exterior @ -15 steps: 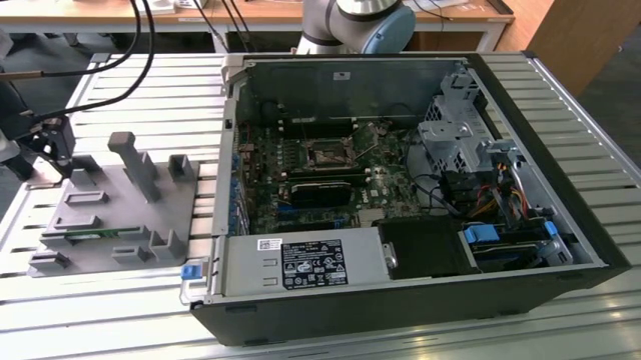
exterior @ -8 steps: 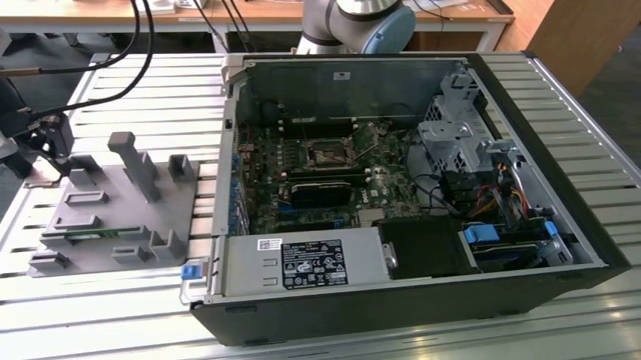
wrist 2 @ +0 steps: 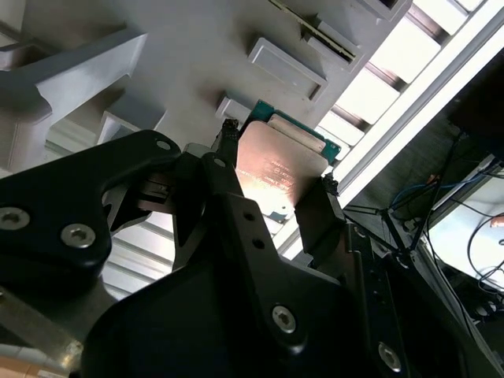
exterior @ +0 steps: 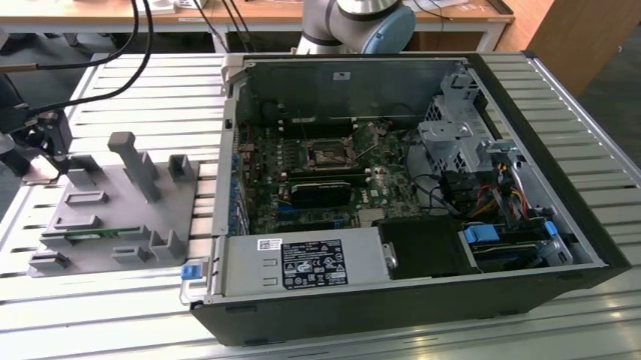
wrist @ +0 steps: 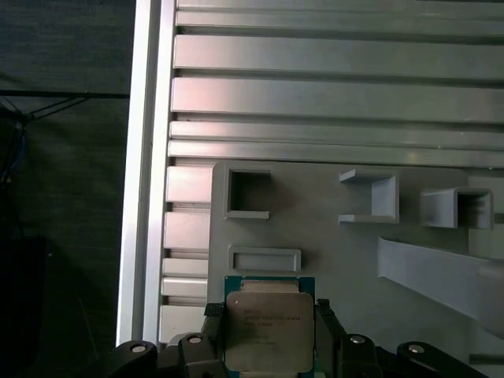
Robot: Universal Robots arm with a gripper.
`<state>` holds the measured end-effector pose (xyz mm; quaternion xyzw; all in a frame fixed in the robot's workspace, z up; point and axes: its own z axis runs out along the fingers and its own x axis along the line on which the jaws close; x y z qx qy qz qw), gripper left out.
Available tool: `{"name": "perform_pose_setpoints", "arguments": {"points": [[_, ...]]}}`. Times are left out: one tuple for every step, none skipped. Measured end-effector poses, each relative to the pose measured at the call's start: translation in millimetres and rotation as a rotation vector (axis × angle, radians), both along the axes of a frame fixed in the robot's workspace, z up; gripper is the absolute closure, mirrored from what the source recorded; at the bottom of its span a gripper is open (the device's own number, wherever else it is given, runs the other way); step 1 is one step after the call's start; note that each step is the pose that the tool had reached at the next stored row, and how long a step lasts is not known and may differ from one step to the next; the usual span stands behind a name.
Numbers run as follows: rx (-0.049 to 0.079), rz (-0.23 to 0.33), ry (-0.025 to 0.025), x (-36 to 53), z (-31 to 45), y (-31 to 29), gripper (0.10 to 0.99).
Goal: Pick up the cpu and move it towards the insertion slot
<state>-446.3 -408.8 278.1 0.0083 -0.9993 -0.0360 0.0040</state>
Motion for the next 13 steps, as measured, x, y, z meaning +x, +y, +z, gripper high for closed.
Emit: {"name": "perform_pose_setpoints", "arguments": {"points": [[0.0, 0.0, 0.0, 0.0, 0.7, 0.1, 0.545], [0.0, 0.0, 0.0, 0.0, 1.2, 0.2, 0.545], [0.0, 0.0, 0.0, 0.0, 1.8, 0.2, 0.545], [0.0, 0.0, 0.0, 0.0, 2.4, 0.3, 0.545], [0.0, 0.0, 0.0, 0.0, 3.0, 0.3, 0.545], [0.0, 0.0, 0.0001, 0.0, 3.6, 0.4, 0.545], [0.0, 0.0, 0.0001, 0.0, 4.3, 0.5, 0.545], [0.0, 0.0, 0.0001, 0.0, 4.9, 0.5, 0.545], [0.0, 0.0, 0.0001, 0.0, 5.6, 0.6, 0.545], [0.0, 0.0, 0.0, 0.0, 6.2, 0.7, 0.545], [0.0, 0.0, 0.0, 0.0, 6.8, 0.8, 0.545], [0.0, 0.0, 0.0, 0.0, 7.5, 0.8, 0.545], [0.0, 0.0, 0.0, 0.0, 8.1, 0.9, 0.545]]}}
